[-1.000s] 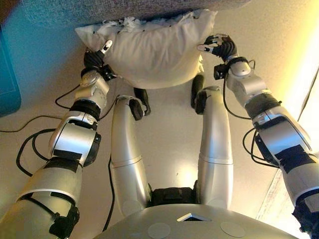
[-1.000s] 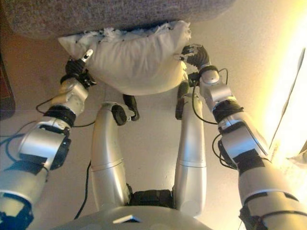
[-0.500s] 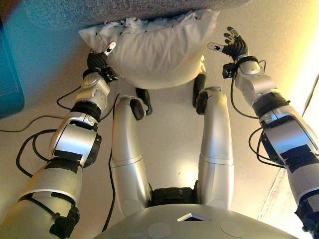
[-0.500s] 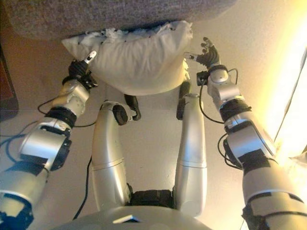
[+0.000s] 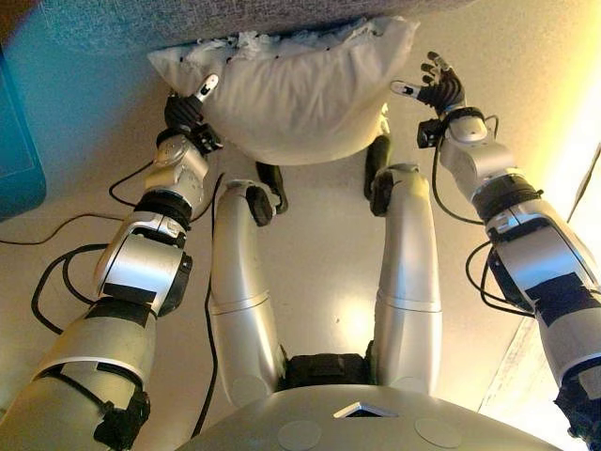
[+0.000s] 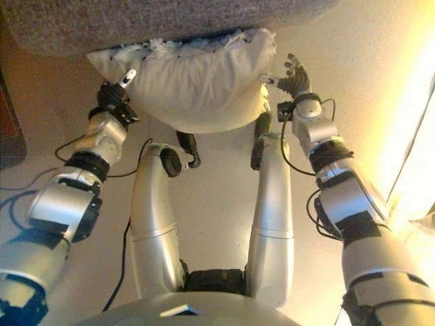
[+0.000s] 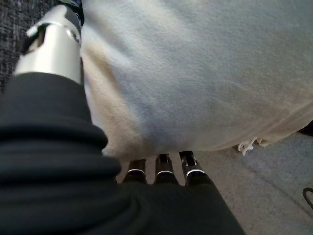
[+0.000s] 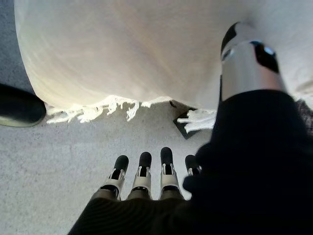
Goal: Pick up the cushion and take it to the sofa
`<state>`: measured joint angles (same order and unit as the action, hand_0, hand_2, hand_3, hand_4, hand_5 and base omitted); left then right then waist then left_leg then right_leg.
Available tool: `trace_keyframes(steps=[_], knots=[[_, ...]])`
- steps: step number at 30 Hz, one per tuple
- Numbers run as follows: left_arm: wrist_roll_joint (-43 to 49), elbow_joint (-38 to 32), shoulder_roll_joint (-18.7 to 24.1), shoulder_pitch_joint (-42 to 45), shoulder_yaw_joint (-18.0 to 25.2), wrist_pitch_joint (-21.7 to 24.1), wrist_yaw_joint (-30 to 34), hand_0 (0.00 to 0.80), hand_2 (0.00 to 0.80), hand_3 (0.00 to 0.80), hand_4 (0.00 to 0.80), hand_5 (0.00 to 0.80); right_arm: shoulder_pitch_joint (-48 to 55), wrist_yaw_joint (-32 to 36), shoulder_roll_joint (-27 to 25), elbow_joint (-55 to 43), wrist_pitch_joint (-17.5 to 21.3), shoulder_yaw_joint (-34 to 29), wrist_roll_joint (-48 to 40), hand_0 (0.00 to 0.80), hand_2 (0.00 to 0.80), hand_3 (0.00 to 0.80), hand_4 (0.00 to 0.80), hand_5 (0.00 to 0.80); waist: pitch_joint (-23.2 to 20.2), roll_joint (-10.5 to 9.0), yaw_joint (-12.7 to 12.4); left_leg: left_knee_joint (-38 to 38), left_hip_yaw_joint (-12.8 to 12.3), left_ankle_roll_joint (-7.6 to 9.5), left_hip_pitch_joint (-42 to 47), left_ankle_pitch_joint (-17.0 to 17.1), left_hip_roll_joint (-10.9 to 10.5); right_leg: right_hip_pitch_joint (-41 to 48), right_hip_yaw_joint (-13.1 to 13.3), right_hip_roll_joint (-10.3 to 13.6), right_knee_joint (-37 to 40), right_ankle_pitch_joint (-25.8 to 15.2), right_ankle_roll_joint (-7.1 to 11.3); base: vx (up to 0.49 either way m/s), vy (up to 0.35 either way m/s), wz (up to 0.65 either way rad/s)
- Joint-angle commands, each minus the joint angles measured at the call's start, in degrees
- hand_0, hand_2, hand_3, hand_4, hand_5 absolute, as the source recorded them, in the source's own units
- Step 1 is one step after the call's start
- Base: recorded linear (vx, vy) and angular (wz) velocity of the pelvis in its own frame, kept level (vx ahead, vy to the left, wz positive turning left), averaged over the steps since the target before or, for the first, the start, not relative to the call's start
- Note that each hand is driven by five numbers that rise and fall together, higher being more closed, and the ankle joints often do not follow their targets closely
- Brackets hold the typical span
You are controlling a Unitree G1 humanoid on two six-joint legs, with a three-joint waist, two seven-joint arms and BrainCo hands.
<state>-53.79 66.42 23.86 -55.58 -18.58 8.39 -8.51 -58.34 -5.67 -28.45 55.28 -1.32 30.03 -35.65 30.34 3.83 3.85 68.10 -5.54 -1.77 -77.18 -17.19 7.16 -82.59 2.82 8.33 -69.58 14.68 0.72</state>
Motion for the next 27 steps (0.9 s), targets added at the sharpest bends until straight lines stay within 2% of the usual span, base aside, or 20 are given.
trace_keyframes(steps=[1, 4, 9, 15, 16, 17, 18, 21, 27], knots=[[-1.34, -1.41, -0.93, -0.91, 0.49, 3.03, 0.60, 0.000, 0.000, 0.000, 0.000, 0.000, -1.98, 7.03, -1.34, -2.77, 2.40, 2.37, 0.07, 0.000, 0.000, 0.000, 0.000, 0.000, -0.55, 4.28, 2.43, -1.27, -4.65, 0.09, 0.55, 1.44, -1.42, 4.87, -0.31, -0.21, 4.54, -1.85, -2.26, 0.000, 0.000, 0.00], [-1.75, -1.62, -0.79, -0.90, 0.21, 3.08, 1.33, 0.000, 0.000, 0.000, 0.000, 0.000, -3.11, 11.92, -1.24, -3.91, 2.43, 5.12, 2.08, 0.000, 0.000, 0.000, 0.000, 0.000, -0.55, 4.27, 2.09, -1.18, -4.62, -0.03, 0.37, 1.59, -1.49, 4.83, -0.74, 0.18, 4.85, -2.09, -2.23, -0.032, -0.027, 0.02], [-2.13, -2.80, -0.87, -0.99, -0.63, 3.09, 2.57, 0.000, 0.000, 0.000, 0.000, 0.000, -5.86, 14.50, -0.21, -5.32, 1.29, 9.40, 4.35, 0.000, 0.000, 0.000, 0.000, 0.000, -0.55, 4.16, 1.26, -1.50, -4.27, -0.29, 0.28, 2.17, -1.47, 5.00, -1.45, 0.57, 5.60, -2.80, -2.21, -0.022, -0.026, 0.01], [-4.08, -4.16, -1.52, -1.85, -2.07, 4.46, 7.00, 0.000, 0.000, 0.000, 0.000, 0.000, -8.66, 12.44, 1.77, -5.94, -1.80, 11.60, 3.62, 0.000, 0.000, 0.000, 0.000, 0.000, -0.55, 4.59, 0.79, -2.06, -4.24, -0.33, 0.76, 2.64, -1.65, 5.52, -1.38, 0.42, 5.87, -2.91, -2.46, -0.014, -0.021, 0.03], [-4.37, -4.44, -1.57, -1.89, -2.26, 4.76, 7.93, 0.220, 0.220, 0.220, 0.220, 0.220, -8.82, 11.85, 1.96, -5.95, -2.28, 11.56, 3.77, 0.000, 0.000, 0.000, 0.000, 0.000, -0.55, 4.65, 0.76, -2.08, -4.23, -0.33, 0.77, 2.67, -1.67, 5.52, -1.38, 0.40, 5.88, -2.93, -2.48, -0.017, -0.013, 0.05], [-4.89, -5.73, -1.76, -2.01, -2.90, 5.52, 10.64, 0.800, 0.800, 0.800, 0.800, 0.800, -9.20, 10.35, 2.37, -5.99, -3.43, 11.41, 4.17, 0.580, 0.580, 0.580, 0.580, 0.580, -0.55, 4.82, 0.70, -2.07, -4.25, -0.31, 0.76, 2.81, -1.53, 5.49, -1.36, 0.41, 5.82, -3.01, -2.51, -0.016, -0.006, 0.05], [-4.82, -6.71, -2.03, -2.06, -3.22, 5.99, 11.42, 0.800, 0.800, 0.800, 0.800, 0.800, -9.52, 10.18, 2.46, -5.79, -3.46, 11.42, 3.87, 0.800, 0.800, 0.800, 0.800, 0.800, -0.55, 4.96, 0.59, -2.25, -4.23, -0.29, 0.80, 2.83, -1.60, 5.47, -1.34, 0.40, 5.95, -3.08, -2.57, -0.022, -0.005, 0.06], [-4.61, -9.96, -2.77, -1.68, -4.56, 7.56, 11.10, 0.800, 0.800, 0.800, 0.800, 0.800, -9.61, 7.86, 3.32, -6.70, -2.82, 10.60, 2.50, 0.800, 0.800, 0.800, 0.800, 0.800, -0.55, 5.28, 0.42, -2.84, -4.22, -0.21, 0.99, 2.92, -1.72, 5.59, -1.23, 0.37, 6.37, -3.28, -2.53, -0.023, -0.009, 0.05], [-3.21, -12.26, -3.34, -0.80, -4.25, 8.43, 10.57, 0.800, 0.800, 0.800, 0.800, 0.800, -7.72, 7.19, 4.13, -8.67, -2.85, 8.50, 1.13, 0.800, 0.800, 0.800, 0.800, 0.800, -0.55, 4.94, 0.39, -3.26, -3.73, -0.04, 1.93, 2.77, -1.94, 6.78, -1.17, 0.21, 6.78, -3.27, -2.40, -0.007, -0.015, 0.00]])
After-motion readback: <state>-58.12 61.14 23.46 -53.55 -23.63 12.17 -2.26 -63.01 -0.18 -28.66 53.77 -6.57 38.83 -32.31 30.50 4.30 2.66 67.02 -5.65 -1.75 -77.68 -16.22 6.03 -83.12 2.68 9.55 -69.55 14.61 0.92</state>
